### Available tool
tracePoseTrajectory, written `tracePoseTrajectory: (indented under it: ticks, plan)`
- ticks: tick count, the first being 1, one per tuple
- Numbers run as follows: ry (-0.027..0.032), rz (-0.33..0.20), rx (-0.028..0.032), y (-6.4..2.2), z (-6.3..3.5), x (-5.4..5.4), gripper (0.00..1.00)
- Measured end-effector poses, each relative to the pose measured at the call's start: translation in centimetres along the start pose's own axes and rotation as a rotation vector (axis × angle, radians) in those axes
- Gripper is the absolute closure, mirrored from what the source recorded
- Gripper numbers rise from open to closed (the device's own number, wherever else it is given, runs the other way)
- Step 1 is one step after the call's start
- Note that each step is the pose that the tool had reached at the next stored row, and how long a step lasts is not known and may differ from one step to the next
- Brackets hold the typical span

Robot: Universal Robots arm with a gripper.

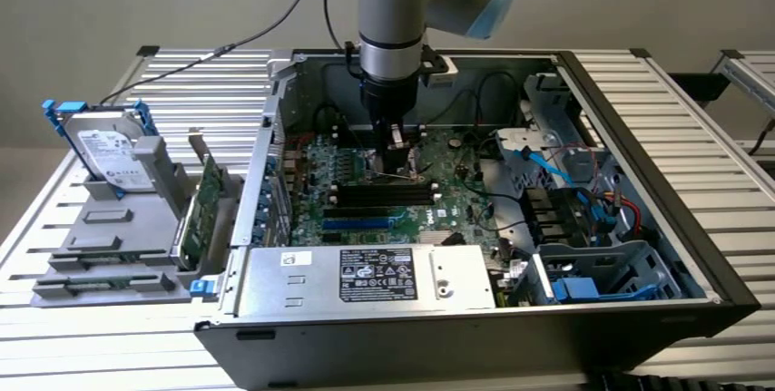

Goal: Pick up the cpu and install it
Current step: 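Place the cpu into insertion slot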

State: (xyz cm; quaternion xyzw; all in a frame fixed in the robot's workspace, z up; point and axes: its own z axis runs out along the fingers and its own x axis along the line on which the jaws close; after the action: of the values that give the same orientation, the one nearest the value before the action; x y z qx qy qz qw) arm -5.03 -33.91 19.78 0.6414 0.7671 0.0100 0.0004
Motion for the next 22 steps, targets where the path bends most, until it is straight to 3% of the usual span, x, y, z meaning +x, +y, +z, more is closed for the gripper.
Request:
tracePoseTrajectory:
  ticks: [4, 9, 15, 22]
  plan:
    - [0.0017, 0.0, -0.0001, 0.0, -0.03, 0.0, 0.47]
    - [0.0102, 0.0, 0.0004, 0.01, -0.41, 0.0, 0.47]
    - [0.0154, 0.004, -0.0002, 0.01, -0.57, 0.0, 0.47]
    - [0.0334, 0.007, 0.0002, 0.03, -1.33, 0.0, 0.47]
